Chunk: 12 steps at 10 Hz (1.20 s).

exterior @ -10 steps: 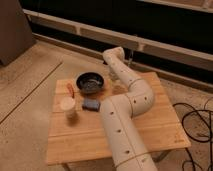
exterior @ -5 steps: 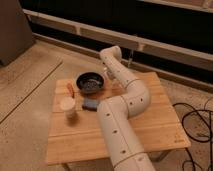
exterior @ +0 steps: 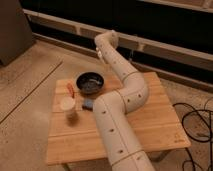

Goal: Place the bottle in the ceramic bowl

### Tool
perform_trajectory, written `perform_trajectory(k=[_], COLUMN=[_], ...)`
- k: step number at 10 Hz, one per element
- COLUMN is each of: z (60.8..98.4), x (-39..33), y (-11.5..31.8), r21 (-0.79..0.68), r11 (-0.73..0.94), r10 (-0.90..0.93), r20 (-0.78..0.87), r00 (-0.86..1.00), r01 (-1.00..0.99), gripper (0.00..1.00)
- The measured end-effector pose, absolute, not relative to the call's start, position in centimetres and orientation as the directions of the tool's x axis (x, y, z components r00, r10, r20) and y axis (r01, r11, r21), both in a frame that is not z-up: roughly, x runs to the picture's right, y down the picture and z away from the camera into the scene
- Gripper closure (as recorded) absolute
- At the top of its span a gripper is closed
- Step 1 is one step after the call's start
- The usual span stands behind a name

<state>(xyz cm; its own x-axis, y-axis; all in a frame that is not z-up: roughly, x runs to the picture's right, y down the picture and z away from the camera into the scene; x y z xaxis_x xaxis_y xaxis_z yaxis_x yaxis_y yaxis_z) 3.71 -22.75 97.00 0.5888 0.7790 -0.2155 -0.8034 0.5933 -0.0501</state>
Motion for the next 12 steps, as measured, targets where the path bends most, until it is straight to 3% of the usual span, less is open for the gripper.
perform_trajectory(k=[3,5,7,10,12], z=[94.3,92.8,91.1,86.5,86.1], x=[-1.0,-4.0,-6.1,-6.3,-6.3], y=[-24.5,-21.4,-15.5,-16.9,-17.0], r21=[-0.121,-0.211,-0.313,-0.282,-0.28], r11=[0.623,0.655,0.672,0.691,0.693], r10=[0.768,0.733,0.699,0.709,0.71], r20=[-0.095,-0.054,-0.031,0.09,0.101], r00=[0.633,0.678,0.715,0.699,0.697], r01=[-0.773,-0.725,-0.671,-0.665,-0.665], gripper=[1.0,1.0,1.0,1.0,1.0])
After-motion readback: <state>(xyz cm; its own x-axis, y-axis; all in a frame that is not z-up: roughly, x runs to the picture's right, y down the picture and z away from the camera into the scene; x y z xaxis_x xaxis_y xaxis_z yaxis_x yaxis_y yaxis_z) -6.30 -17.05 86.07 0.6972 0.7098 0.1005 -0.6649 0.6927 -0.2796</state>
